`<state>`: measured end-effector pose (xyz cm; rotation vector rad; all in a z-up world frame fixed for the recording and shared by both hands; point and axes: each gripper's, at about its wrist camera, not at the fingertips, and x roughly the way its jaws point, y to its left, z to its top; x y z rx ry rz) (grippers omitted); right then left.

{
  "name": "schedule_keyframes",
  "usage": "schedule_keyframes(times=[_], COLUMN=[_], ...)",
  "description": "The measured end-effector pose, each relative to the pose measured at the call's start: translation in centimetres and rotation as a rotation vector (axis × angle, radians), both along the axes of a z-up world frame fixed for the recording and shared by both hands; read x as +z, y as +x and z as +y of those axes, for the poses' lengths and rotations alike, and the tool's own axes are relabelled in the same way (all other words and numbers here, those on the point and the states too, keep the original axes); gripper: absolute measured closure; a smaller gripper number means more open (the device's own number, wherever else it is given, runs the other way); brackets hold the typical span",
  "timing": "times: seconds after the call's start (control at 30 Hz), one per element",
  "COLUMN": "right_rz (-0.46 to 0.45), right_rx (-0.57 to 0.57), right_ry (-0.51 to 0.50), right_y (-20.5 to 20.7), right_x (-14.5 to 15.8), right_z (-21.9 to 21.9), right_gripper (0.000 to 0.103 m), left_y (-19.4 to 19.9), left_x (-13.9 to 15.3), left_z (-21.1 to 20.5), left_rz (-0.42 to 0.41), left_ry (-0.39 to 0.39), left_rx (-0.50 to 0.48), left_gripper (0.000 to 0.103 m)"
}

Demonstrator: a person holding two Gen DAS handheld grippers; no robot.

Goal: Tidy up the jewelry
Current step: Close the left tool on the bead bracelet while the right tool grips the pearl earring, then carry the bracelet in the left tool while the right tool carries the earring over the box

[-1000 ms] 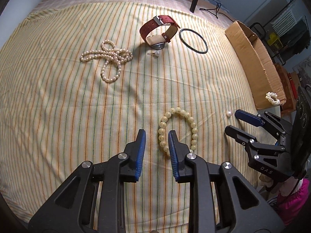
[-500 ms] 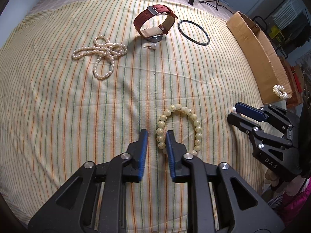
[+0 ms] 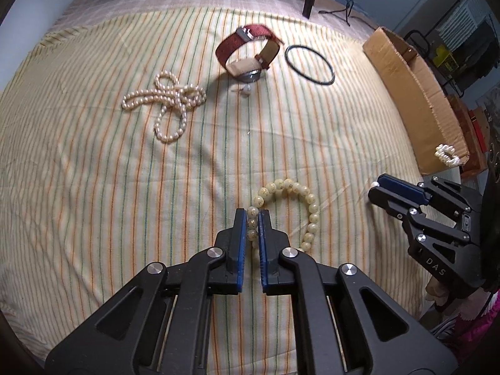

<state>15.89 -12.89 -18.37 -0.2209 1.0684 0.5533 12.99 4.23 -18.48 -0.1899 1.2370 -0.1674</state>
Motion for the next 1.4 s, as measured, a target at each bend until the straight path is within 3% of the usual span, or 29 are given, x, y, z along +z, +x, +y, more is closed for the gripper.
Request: schedule_keyframes(times=[0.7, 1.4], right_rz=[-0.125, -0.246], right_rx=[-0.007, -0.165], right_ry=[0.069, 0.136], right_y=[-1.2, 0.4], right_x=[5.5, 10.6], right_z=[-1.1, -8.2], right_gripper=[0.088, 0.088], left_y=[0.0, 3.1], left_x=[6.9, 12.0], left_z=[-1.0, -6.2], left_rz=[-0.159, -0.27], left_ry=[-0.056, -0.123], left_rx=[-0.006, -0.053], left_gripper=[0.098, 0.098])
